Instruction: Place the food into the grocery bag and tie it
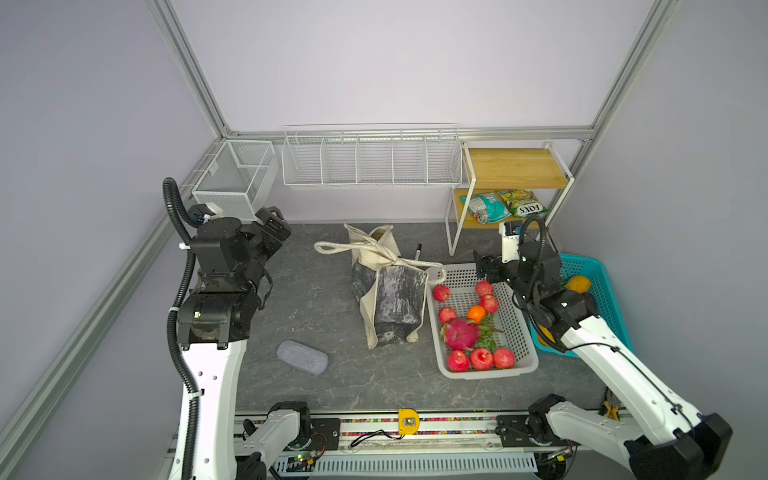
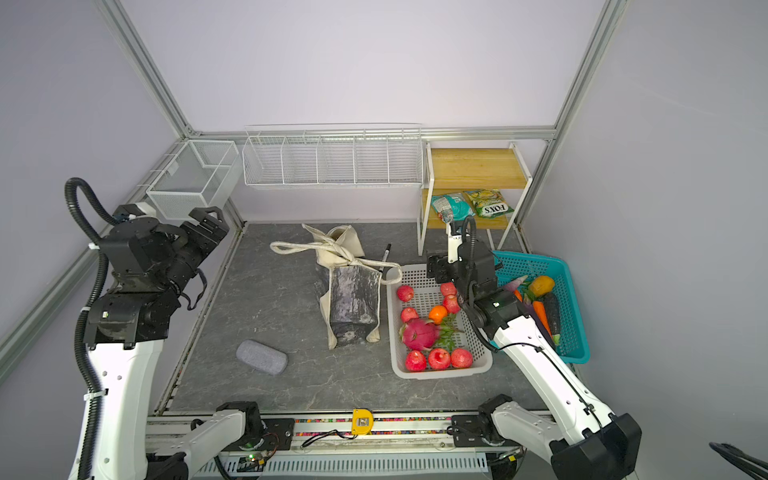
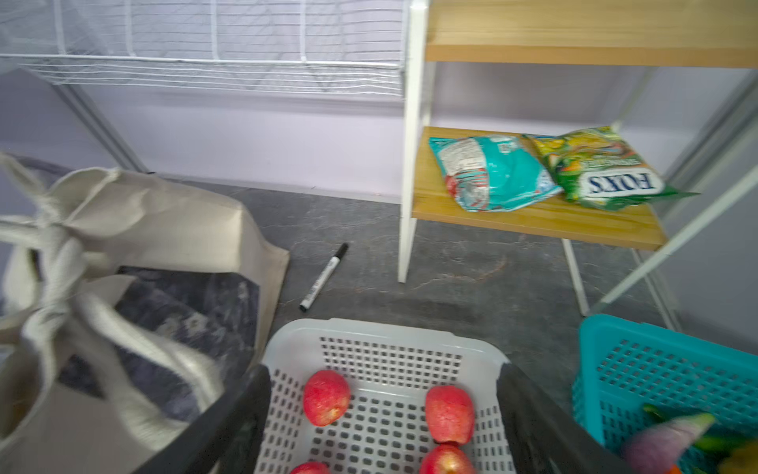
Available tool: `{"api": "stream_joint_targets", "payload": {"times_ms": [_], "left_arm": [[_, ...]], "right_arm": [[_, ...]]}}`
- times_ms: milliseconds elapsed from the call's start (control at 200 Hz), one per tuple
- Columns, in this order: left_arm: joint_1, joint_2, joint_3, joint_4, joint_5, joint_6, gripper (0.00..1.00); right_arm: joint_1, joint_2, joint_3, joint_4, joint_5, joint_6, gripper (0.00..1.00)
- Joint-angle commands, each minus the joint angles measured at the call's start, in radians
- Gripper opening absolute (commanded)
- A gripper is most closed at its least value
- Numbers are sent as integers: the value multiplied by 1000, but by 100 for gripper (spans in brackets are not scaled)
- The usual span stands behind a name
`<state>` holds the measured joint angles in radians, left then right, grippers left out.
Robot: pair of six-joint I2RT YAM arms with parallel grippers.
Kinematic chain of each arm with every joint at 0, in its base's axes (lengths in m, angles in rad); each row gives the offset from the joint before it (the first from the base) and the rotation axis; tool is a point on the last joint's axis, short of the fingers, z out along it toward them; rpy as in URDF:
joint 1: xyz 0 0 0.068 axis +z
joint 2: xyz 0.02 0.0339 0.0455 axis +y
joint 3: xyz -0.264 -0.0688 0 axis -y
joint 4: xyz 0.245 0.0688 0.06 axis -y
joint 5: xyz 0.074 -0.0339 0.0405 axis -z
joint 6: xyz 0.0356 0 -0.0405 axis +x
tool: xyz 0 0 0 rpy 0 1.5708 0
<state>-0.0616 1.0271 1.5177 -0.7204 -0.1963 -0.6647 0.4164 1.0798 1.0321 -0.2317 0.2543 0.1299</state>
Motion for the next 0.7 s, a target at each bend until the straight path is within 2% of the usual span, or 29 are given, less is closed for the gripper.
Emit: {"api": "stream_joint_targets", "payload": {"times_ms": [0,130,290,425,545,695], "left_arm": [[-4,-31,-105,112,-180,135,98],[-5,-64,-260,249,-307,182,99],[-4,-102,-480,451,-449,267,98],[-4,-133,-663,613,-483,378,96],[-4,-142,-773,653,-561,426,98],[-4,-164,-937,775,-546,477,100]], "right_arm": [[-72,-17,-61,73,48,-21,89],[-168,-12,-146,176,97,26,89],[-280,22,-251,295,125,11,89],[-346,41,-326,363,125,0,89],[-380,67,-400,423,122,-17,89],[-407,111,-505,507,109,-49,89]]}}
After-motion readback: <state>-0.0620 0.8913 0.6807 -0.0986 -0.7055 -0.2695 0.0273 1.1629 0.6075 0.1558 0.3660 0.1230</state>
